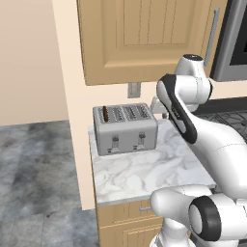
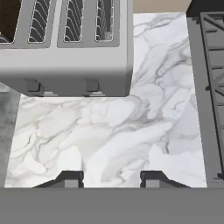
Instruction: Start the toaster. Once the lever pops up, take the bread to the plate on the dining counter.
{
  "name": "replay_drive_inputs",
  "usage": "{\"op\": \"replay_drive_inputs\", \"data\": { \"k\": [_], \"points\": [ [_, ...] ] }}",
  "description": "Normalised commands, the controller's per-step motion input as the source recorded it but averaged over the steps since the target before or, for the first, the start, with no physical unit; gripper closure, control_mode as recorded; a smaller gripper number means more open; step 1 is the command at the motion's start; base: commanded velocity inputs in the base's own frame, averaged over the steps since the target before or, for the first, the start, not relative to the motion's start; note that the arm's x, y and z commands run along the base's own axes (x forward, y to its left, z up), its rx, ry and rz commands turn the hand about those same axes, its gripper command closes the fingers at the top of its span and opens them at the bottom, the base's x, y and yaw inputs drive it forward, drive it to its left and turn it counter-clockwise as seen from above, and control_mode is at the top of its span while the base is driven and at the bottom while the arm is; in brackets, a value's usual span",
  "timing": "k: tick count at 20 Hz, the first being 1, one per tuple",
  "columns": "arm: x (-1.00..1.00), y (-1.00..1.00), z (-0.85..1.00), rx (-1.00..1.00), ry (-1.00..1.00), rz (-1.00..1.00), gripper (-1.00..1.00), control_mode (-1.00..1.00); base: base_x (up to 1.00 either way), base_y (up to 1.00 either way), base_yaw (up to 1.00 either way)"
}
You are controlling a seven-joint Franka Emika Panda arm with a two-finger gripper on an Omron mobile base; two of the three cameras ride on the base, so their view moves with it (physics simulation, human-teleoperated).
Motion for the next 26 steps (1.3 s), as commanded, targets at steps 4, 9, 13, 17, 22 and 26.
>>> {"op": "replay_drive_inputs", "data": {
  "k": [4, 9, 13, 17, 22, 26],
  "points": [
    [-0.01, 0.16, 0.0, 0.0, 0.0, 0.0, -1.0, -1.0, 0.0, 0.0, 0.0],
    [0.0, 0.35, -0.1, 0.0, -0.02, 0.0, -1.0, -1.0, 0.0, 0.0, 0.0],
    [0.0, 0.46, -0.13, 0.0, -0.06, 0.0, -1.0, -1.0, 0.0, 0.0, 0.0],
    [0.0, 0.21, -0.06, 0.0, -0.11, 0.0, -1.0, -1.0, 0.0, 0.0, 0.0],
    [0.12, 0.38, -0.25, 0.0, -0.05, 0.0, -1.0, -1.0, 0.0, 0.0, 0.0],
    [0.03, 0.45, -0.18, 0.0, 0.0, 0.02, -1.0, -1.0, 0.0, 0.0, 0.0]
  ]
}}
